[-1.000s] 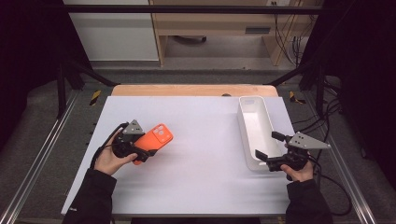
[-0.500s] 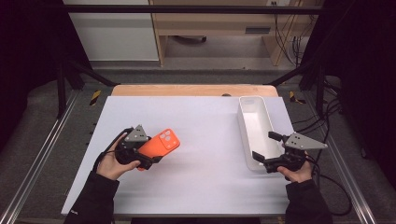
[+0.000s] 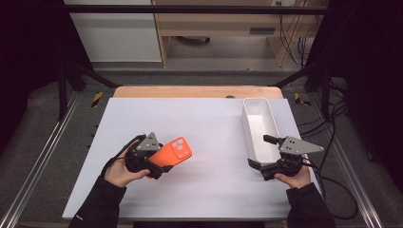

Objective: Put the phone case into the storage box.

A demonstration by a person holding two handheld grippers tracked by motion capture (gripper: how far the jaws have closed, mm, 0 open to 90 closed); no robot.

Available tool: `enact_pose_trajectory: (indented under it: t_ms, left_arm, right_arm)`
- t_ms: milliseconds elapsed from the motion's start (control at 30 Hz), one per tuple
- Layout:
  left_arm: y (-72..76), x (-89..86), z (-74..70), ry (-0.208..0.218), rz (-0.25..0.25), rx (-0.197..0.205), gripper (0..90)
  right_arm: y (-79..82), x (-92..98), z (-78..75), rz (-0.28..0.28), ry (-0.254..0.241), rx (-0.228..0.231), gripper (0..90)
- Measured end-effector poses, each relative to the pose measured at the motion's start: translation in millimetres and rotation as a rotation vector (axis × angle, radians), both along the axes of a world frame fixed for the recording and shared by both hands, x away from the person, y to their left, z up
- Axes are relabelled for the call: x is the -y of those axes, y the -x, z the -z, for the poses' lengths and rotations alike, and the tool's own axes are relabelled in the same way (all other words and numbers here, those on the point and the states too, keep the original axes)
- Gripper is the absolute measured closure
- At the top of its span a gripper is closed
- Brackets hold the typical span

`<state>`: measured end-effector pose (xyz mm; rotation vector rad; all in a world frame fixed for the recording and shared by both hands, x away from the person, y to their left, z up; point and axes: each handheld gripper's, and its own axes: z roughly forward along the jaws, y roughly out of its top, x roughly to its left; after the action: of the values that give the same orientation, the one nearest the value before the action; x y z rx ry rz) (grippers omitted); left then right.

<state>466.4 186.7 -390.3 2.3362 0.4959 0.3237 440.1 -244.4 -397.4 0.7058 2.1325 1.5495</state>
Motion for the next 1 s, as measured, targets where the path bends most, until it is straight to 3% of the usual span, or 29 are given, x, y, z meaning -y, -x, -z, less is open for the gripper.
enact_pose_trajectory:
  t_ms: [1000]
  left_arm:
    - [15.9,38.8,3.4,-0.007,0.143,-0.025,15.5]
  right_arm:
    - [8.9,-52.7,5.1,-0.164,0.111,-0.001,1.4]
